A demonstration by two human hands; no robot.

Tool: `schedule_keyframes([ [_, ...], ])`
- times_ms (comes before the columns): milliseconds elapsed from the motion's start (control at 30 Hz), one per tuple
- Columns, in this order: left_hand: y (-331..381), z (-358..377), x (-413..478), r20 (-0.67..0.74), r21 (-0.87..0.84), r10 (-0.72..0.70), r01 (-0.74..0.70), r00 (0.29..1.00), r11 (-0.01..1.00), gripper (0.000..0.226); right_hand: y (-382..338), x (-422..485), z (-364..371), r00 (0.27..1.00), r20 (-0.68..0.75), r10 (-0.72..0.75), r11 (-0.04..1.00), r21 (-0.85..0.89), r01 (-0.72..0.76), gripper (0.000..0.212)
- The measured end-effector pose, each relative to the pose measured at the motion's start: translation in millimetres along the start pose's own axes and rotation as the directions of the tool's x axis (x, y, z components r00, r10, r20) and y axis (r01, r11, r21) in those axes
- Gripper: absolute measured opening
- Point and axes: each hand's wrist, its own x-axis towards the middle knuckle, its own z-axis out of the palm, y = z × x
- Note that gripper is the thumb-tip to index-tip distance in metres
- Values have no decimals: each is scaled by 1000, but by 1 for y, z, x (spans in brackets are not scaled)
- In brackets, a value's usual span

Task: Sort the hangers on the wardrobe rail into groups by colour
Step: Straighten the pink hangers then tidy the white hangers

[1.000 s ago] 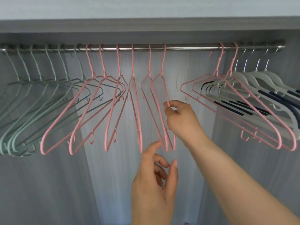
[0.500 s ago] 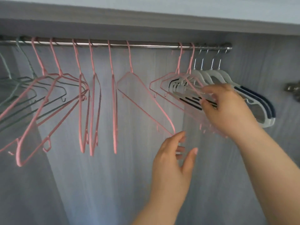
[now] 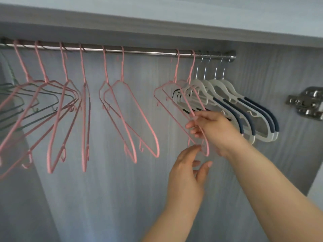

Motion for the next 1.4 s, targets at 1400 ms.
schedule_keyframes([
  [1400, 2, 4, -32, -622, -544, -277, -149, 733, 826, 46, 10, -19, -53, 826, -181, -534, 666, -692, 279, 42],
])
